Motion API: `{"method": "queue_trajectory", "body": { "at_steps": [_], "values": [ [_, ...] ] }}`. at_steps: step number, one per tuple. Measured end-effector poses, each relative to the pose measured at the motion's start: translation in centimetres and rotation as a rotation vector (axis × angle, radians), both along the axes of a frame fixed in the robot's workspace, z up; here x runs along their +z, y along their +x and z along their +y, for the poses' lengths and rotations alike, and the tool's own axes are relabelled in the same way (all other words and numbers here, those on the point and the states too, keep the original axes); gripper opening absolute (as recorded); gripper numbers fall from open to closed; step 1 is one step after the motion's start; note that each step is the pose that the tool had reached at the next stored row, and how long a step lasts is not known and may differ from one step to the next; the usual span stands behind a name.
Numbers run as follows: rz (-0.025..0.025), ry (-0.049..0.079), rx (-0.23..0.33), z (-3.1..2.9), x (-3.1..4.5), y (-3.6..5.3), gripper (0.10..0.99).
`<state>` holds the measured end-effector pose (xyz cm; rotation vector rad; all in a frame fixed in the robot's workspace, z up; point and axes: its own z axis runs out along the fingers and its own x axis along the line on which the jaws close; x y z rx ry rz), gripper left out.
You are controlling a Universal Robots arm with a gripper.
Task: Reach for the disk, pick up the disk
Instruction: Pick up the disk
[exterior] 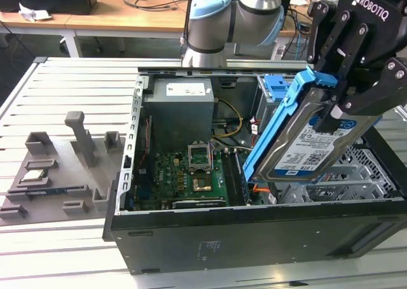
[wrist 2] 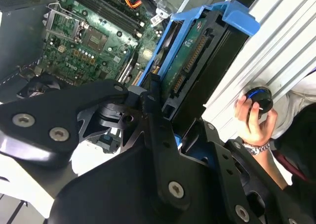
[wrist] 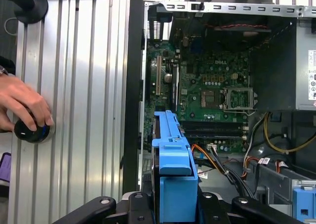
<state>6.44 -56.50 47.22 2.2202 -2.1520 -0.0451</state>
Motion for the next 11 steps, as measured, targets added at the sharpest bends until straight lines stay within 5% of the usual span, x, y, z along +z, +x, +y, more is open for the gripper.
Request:
{"method": "queue_trajectory", "body": {
  "at_steps": [11],
  "values": [
    [0.0003,0.0,0.0,0.0,-0.03,3.77,0.365]
  ]
}}
